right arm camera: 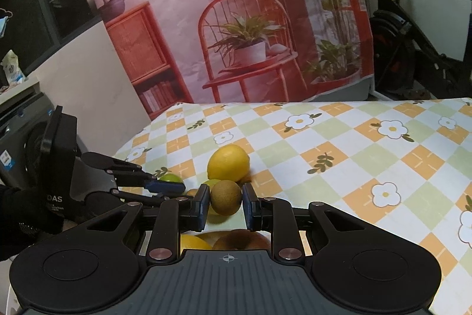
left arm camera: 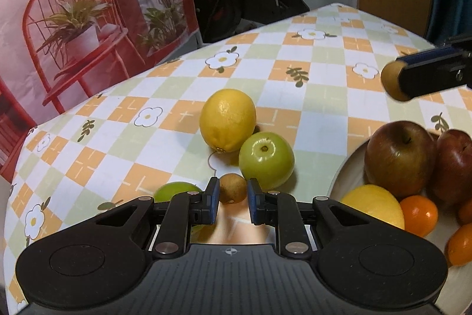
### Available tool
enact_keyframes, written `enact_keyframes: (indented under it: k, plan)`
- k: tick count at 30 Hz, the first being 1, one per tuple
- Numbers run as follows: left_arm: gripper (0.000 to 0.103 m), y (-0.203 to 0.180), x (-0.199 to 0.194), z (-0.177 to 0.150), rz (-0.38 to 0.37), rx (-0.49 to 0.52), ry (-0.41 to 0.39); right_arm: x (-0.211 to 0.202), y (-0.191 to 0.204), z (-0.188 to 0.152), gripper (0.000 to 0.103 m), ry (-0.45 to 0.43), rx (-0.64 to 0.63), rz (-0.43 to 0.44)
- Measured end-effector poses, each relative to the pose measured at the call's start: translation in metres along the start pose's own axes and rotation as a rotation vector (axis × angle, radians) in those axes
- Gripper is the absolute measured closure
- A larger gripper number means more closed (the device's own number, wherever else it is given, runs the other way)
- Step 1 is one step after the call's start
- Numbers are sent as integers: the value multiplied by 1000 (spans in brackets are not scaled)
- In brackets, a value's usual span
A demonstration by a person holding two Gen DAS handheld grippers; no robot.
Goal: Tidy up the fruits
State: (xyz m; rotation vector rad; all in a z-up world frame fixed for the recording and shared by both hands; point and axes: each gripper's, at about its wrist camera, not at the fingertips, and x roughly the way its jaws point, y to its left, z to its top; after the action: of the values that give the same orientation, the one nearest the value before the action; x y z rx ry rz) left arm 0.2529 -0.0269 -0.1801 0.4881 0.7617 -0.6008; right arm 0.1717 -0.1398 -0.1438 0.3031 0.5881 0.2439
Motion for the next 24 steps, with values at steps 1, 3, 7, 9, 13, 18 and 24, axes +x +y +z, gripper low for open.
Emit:
enact_keyframes:
  k: [1,3,7,9,13,18,24]
  plan:
    - [81,0,1,0,2,5,4,0,-1,0,81,-1,3,-2]
    - [81,-1,3,0,6,15,9,-1,-2,0,81,-3,7,-4]
    - [80,-2,4,1,15,33,7,-1,-3,0,81,-3,7,-3]
    - [80,-3,5,2,18,40,6,-2,-3,0,81,-2,5,-3]
    - [78,-4,8,4,30,52,15,-2,-3,0,81,-2,6,-2]
    - [77,-3,10,3,32,47,21,-2,-3,-1,81,0,7,-3]
    - [78,-2,6,1,26,17,9,-2,-2,-4,81,4,12,-7]
